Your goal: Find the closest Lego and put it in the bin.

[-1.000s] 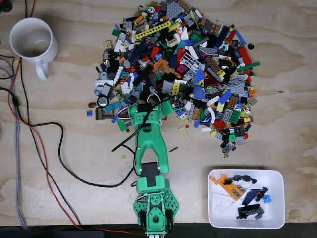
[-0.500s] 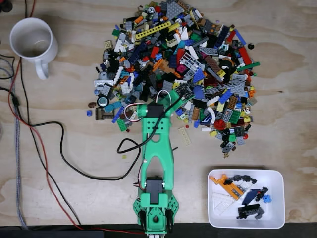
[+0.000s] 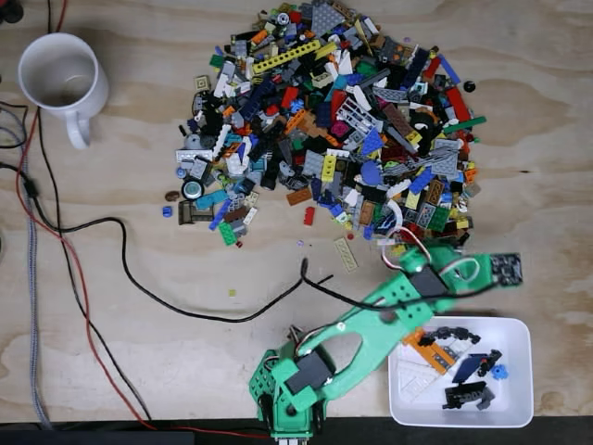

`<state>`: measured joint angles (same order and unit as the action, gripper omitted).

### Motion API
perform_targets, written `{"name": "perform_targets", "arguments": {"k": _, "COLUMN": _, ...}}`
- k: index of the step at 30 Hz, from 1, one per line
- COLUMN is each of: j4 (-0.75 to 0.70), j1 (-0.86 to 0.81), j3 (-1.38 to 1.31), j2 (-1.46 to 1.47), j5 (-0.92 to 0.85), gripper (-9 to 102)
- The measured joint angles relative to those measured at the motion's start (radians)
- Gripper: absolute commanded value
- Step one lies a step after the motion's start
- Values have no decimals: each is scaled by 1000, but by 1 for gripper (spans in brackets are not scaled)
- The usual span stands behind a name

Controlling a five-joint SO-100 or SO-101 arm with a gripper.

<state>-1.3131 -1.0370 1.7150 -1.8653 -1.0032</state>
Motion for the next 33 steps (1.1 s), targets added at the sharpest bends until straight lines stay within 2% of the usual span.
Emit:
{"name": "perform_targets", "arguments": {"k": 4, "j4": 46, "j1": -219, "j3": 37, "j2": -78, "j5": -109, "gripper": 9}}
{"name": "perform_targets", "arguments": {"k": 9, "j4": 74, "j1": -376, "j3": 132, "j2": -176, "j5": -218, "gripper": 4}}
{"name": "perform_targets", "arguments": {"k": 13, "j4": 81, "j1": -413, "j3": 202, "j2": -232, "j5": -262, "gripper": 0}}
{"name": "perform_targets", "arguments": {"k": 17, "j4": 114, "j1": -414, "j3": 250, "j2": -291, "j5": -278, "gripper": 7}}
{"name": "perform_targets", "arguments": {"k": 20, "j4": 164, "j1": -410, "j3": 291, "j2": -313, "j5": -273, "gripper": 0}}
{"name": "perform_targets", "arguments": {"k": 24, "j4": 202, "j1": -393, "j3": 295, "j2": -336, "j5": -273, "gripper": 0}}
{"name": "perform_targets", "arguments": {"k": 26, "j4": 247, "j1": -314, "j3": 295, "j2": -383, "j5": -296, "gripper": 0}}
{"name": "perform_targets", "arguments": {"k": 29, "j4": 265, "j1": -52, "j3": 333, "j2": -495, "j5": -354, "gripper": 0}}
{"name": "perform_targets", "arguments": {"k": 33, "j4": 147, "j1": 322, "j3": 430, "j2": -695, "j5": -428, "gripper": 0}}
